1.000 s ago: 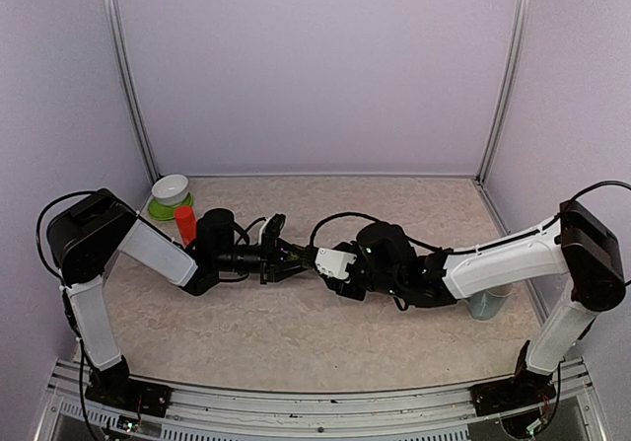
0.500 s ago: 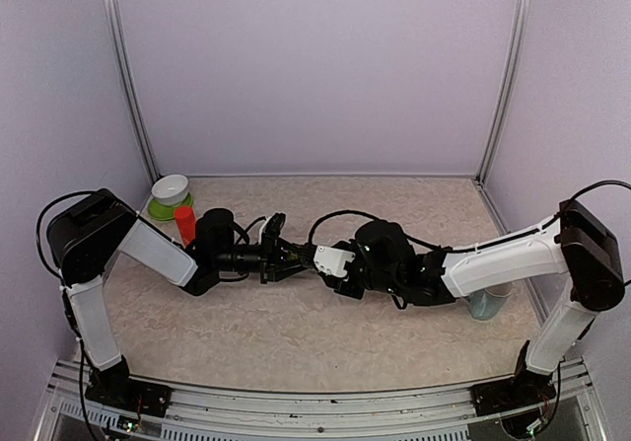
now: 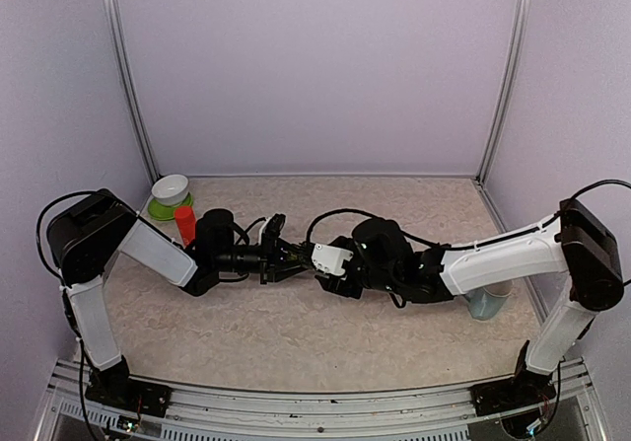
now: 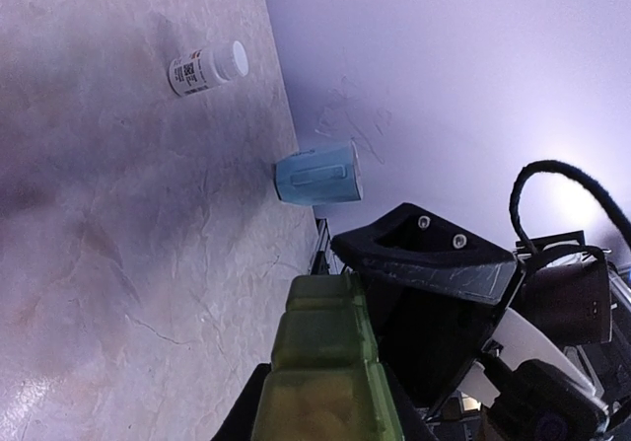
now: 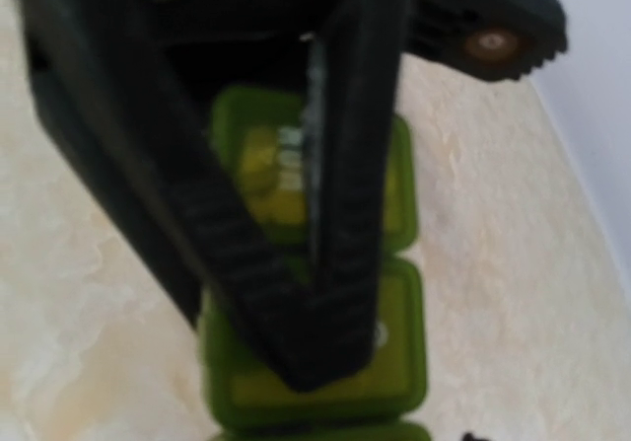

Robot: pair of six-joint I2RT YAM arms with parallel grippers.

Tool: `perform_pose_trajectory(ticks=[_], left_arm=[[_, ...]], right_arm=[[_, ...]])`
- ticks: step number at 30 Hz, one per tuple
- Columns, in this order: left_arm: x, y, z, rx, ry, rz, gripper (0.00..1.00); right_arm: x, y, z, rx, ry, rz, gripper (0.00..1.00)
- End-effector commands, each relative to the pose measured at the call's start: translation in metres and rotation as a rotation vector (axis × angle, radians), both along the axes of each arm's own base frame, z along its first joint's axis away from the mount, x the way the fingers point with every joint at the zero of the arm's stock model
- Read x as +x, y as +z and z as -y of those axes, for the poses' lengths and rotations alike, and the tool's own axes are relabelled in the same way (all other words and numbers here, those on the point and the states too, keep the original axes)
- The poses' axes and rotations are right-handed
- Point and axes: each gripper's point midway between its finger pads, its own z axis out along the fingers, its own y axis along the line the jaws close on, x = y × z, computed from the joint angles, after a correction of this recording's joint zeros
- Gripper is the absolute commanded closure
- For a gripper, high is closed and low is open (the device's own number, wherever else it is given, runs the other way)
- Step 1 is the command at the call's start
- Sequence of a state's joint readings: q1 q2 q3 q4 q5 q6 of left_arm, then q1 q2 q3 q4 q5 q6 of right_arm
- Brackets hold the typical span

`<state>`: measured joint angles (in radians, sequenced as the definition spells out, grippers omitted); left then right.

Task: Sort the pills into containers
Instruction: Open the lid of the pill container.

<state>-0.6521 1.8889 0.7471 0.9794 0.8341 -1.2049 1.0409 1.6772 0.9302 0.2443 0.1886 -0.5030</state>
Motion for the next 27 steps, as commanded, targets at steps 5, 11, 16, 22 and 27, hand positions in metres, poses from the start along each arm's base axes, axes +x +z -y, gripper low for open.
perform_pose_trajectory(ticks=[5, 11, 16, 22, 27], left_arm=[[-0.003, 0.01, -0.001, -0.018, -0.013, 0.05, 0.79], [-0.004, 0.008, -0.001, -0.015, -0.015, 0.047, 0.79], [-0.004, 0.008, -0.002, -0.014, -0.013, 0.048, 0.79], [-0.003, 0.003, -0.003, -0.002, -0.009, 0.042, 0.79], [-0.002, -0.006, -0.004, 0.026, -0.002, 0.04, 0.79]], right_arm=[[0.002, 0.026, -0.003, 0.071, -0.018, 0.031, 0.29], [0.006, 0.032, 0.002, 0.078, -0.044, 0.054, 0.29], [0.004, 0.03, 0.002, 0.072, -0.031, 0.048, 0.38], [0.003, 0.031, 0.004, 0.057, -0.031, 0.051, 0.39], [0.003, 0.042, 0.005, 0.081, -0.032, 0.052, 0.38]])
